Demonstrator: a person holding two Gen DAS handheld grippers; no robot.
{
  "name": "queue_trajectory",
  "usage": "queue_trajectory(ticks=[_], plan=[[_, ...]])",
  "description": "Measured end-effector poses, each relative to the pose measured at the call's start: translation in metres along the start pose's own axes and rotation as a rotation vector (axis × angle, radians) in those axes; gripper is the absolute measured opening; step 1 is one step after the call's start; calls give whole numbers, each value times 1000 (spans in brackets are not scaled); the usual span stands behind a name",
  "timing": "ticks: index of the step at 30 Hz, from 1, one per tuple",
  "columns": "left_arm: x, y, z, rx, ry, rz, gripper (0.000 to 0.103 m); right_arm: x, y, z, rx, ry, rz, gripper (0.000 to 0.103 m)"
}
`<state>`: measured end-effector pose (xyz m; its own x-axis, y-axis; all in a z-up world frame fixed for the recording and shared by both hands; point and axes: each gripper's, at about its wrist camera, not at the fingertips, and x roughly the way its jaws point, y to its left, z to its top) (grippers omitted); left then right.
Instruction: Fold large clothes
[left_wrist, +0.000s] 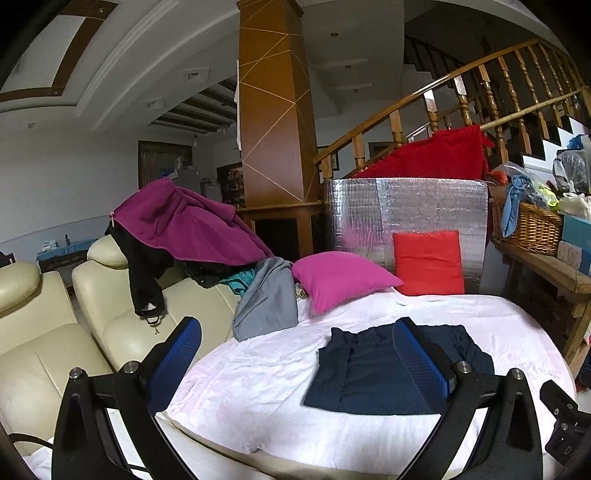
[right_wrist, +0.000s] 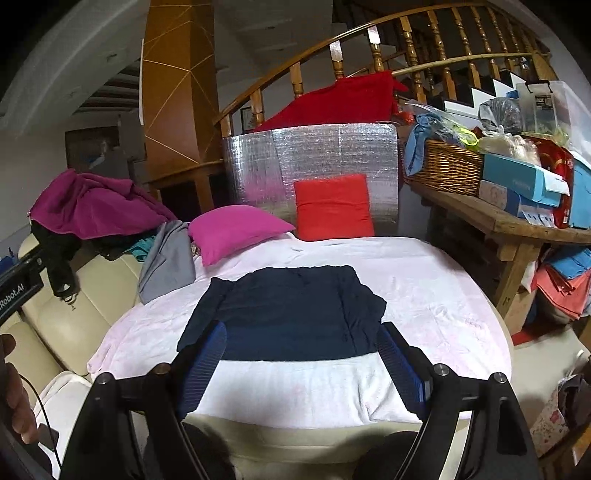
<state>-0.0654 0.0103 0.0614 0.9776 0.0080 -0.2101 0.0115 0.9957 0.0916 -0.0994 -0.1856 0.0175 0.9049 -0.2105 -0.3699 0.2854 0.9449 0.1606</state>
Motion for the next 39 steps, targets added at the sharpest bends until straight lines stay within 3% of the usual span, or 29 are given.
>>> queue_trajectory(ticks=[39], plan=[[-3, 19, -2, -39, -9, 35, 103, -5, 21, 2, 4, -32, 13, 86]])
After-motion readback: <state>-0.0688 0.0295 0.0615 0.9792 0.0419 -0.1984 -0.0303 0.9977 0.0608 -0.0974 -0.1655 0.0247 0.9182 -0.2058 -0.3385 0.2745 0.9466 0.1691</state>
